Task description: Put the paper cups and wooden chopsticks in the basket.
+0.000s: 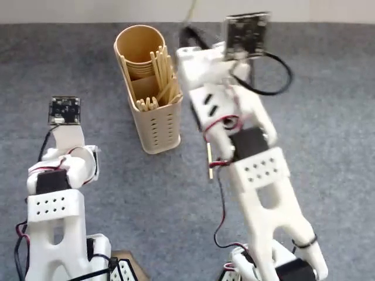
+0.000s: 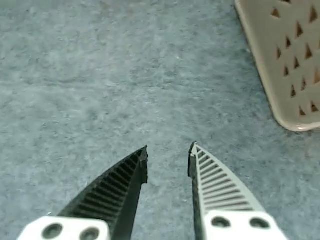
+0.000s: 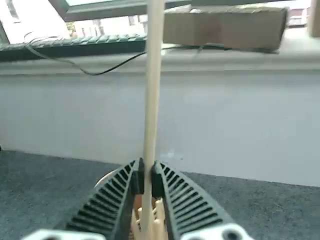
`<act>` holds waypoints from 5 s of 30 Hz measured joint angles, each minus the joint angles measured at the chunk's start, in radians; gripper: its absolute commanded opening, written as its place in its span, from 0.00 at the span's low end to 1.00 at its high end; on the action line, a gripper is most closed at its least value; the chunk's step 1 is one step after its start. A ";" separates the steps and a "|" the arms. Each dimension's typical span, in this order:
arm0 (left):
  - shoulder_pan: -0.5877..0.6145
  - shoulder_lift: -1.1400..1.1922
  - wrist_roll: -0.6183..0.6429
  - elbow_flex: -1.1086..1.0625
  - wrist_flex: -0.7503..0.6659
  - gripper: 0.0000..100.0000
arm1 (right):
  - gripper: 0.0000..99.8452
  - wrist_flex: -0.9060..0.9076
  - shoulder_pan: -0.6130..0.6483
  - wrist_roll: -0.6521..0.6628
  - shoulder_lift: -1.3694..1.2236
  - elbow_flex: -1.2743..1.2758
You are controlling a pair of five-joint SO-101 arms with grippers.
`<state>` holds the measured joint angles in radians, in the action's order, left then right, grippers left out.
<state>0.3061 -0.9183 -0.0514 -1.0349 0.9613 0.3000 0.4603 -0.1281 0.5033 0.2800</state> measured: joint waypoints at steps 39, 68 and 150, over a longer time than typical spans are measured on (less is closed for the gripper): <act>-0.012 0.000 0.002 -0.008 -0.009 0.16 | 0.19 0.841 -0.210 0.264 -0.130 0.026; -0.020 0.000 0.002 -0.029 -0.009 0.16 | 0.24 0.310 -0.083 0.176 -0.387 0.520; -0.020 0.000 0.002 -0.057 -0.012 0.16 | 0.08 -0.549 0.149 0.046 -0.003 0.482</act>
<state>0.2862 -0.9183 -0.0499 -1.0917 0.9490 -0.2493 0.6091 -0.0821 0.5002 0.7618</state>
